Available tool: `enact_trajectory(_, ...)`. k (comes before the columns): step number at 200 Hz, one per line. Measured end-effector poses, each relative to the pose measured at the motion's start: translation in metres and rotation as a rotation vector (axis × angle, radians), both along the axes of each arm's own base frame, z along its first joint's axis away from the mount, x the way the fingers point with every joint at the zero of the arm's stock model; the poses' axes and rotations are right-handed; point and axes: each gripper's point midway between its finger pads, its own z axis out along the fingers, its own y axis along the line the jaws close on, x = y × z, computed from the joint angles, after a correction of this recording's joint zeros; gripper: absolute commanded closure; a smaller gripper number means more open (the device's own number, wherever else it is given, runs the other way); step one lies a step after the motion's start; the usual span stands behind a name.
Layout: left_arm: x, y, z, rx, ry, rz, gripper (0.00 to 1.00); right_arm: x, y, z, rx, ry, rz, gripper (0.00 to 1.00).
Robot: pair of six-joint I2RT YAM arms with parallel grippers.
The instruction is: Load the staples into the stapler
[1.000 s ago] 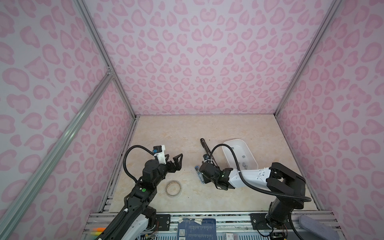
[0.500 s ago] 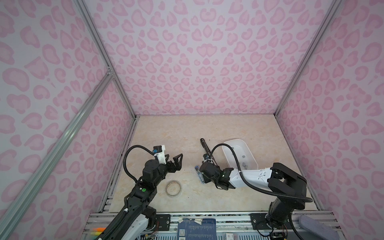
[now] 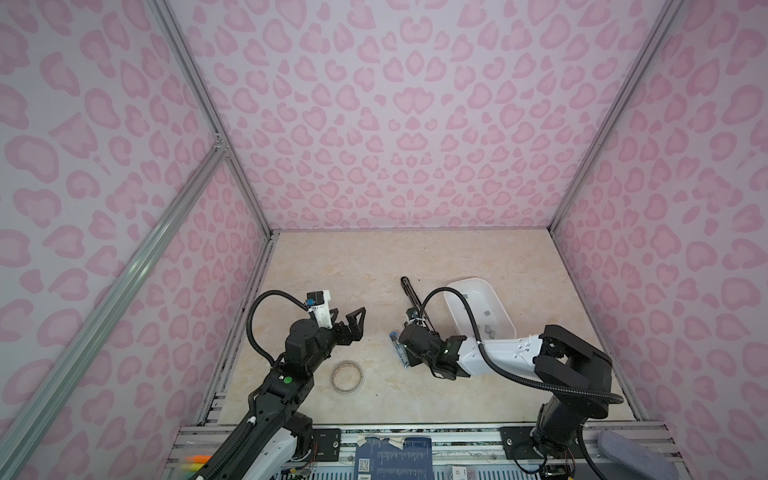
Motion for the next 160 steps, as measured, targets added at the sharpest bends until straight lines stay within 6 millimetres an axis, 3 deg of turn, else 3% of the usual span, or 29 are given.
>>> enact_trajectory(160,0.0001,0.0,-0.0002,0.0,0.001,0.0,0.04,0.0002,-0.0013,-0.0029,-0.008,0.001,-0.002,0.98)
